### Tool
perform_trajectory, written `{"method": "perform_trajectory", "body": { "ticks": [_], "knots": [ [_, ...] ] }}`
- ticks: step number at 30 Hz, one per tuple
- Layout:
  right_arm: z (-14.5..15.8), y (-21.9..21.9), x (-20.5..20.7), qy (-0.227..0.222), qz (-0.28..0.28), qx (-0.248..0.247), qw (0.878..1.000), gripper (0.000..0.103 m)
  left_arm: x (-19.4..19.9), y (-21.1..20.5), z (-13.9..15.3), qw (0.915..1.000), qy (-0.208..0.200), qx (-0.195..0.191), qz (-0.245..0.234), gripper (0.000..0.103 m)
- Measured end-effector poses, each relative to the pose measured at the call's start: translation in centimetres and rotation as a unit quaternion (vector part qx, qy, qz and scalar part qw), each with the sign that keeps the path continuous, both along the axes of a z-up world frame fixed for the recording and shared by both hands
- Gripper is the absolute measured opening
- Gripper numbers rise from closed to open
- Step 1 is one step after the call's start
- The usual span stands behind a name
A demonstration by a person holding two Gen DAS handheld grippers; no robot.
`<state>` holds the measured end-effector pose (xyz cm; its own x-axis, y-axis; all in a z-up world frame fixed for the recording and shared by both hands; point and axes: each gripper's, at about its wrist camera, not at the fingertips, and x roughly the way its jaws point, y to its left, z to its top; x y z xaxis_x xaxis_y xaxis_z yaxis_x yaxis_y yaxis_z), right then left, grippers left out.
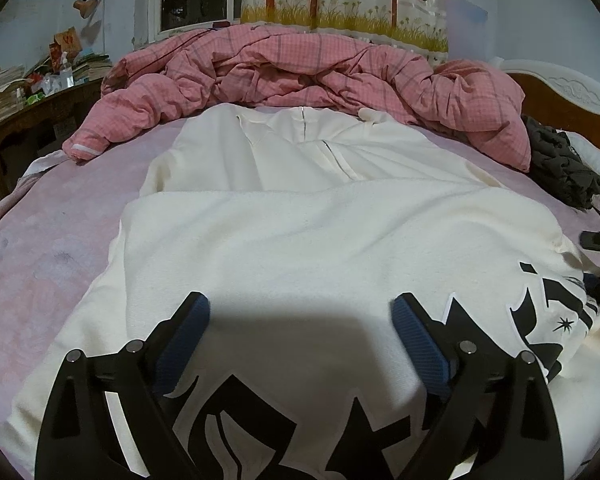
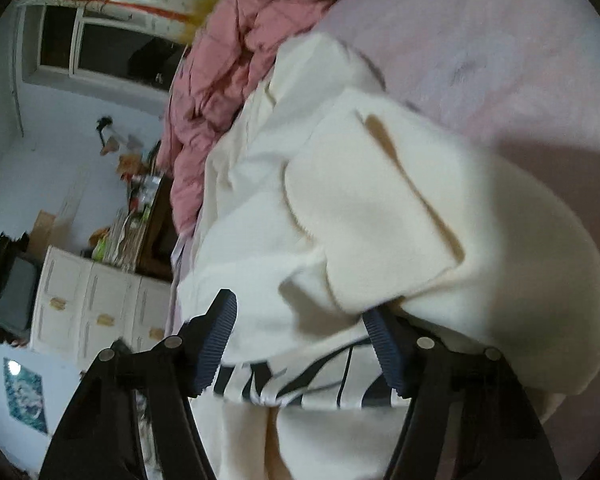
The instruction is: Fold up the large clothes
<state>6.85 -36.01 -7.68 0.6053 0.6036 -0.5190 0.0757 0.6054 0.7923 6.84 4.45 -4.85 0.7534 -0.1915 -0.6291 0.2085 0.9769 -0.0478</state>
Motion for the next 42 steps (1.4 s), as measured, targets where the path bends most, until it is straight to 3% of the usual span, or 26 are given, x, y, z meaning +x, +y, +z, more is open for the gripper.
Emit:
{"method": "perform_trajectory", "body": {
  "ticks": [3,6,8,10,11,13,15,18,20,22,23,24,26,28,31,35,42],
  "knots": [
    [0.4,0.3,0.9,-0.013,-0.025,-0.030,0.999,0.065,-0.1,-0.1,0.0,1.0000,0.000,0.001,0.000,0.093],
    [1.1,1.6,1.4,-0.033,-0.045,-0.141,0.988,0.046,0.0,0.0,0.0,1.0000,0.000,-0.001,0.000,0.093],
    [1.2,2.1,1.2,-0.044,-0.045,-0.185,0.981,0.042,-0.1,0.0,0.0,1.0000,0.000,-0.002,0.000,0.093],
    [1.7,1.8,0.8,-0.059,-0.056,-0.212,0.974,0.021,0.0,0.1,0.2,1.0000,0.001,-0.008,-0.003,0.093],
    [2.2,1.9,0.3,-0.080,-0.061,-0.214,0.972,0.016,-0.3,0.2,0.7,0.9999,-0.004,-0.014,-0.003,0.093],
    [3.1,1.3,-1.2,-0.114,-0.073,-0.210,0.968,0.013,-1.6,0.7,2.3,0.9989,-0.039,-0.020,-0.013,0.092],
    [5.0,1.3,-2.5,-0.163,-0.087,-0.228,0.956,0.013,-3.7,1.0,4.5,0.9947,-0.101,-0.008,-0.019,0.093],
    [6.9,1.2,-3.7,-0.193,-0.118,-0.295,0.928,0.013,-5.7,1.8,6.3,0.9859,-0.166,0.015,0.020,0.093],
    [7.0,1.2,-3.8,-0.182,-0.120,-0.327,0.919,0.013,-4.8,2.5,6.0,0.9884,-0.142,0.031,0.045,0.093],
    [6.2,1.1,-3.2,-0.151,-0.108,-0.330,0.925,0.013,-2.7,3.5,4.4,0.9899,-0.086,0.063,0.094,0.093],
    [5.4,1.0,-2.6,-0.121,-0.102,-0.335,0.929,0.013,-1.8,4.2,3.4,0.9882,-0.060,0.077,0.119,0.089],
    [4.6,0.9,-2.1,-0.097,-0.093,-0.335,0.932,0.013,-1.0,4.7,2.5,0.9869,-0.038,0.082,0.134,0.078],
    [3.7,0.5,-1.8,-0.075,-0.091,-0.326,0.938,0.013,0.3,6.1,0.9,0.9886,0.004,0.051,0.141,0.070],
    [3.6,0.8,-1.5,-0.081,-0.093,-0.334,0.935,0.013,1.1,7.4,-0.2,0.9900,0.036,-0.003,0.136,0.070],
    [3.7,1.4,-1.4,-0.076,-0.097,-0.374,0.919,0.024,0.6,7.9,-0.3,0.9898,0.038,-0.027,0.134,0.070],
    [2.3,1.0,-0.6,-0.038,-0.082,-0.369,0.925,0.030,0.9,7.7,-1.1,0.9898,0.051,-0.017,0.132,0.070],
    [2.2,2.2,-0.2,-0.037,-0.072,-0.403,0.912,0.040,0.8,8.6,-1.2,0.9896,0.046,-0.027,0.133,0.072]
  ]
}}
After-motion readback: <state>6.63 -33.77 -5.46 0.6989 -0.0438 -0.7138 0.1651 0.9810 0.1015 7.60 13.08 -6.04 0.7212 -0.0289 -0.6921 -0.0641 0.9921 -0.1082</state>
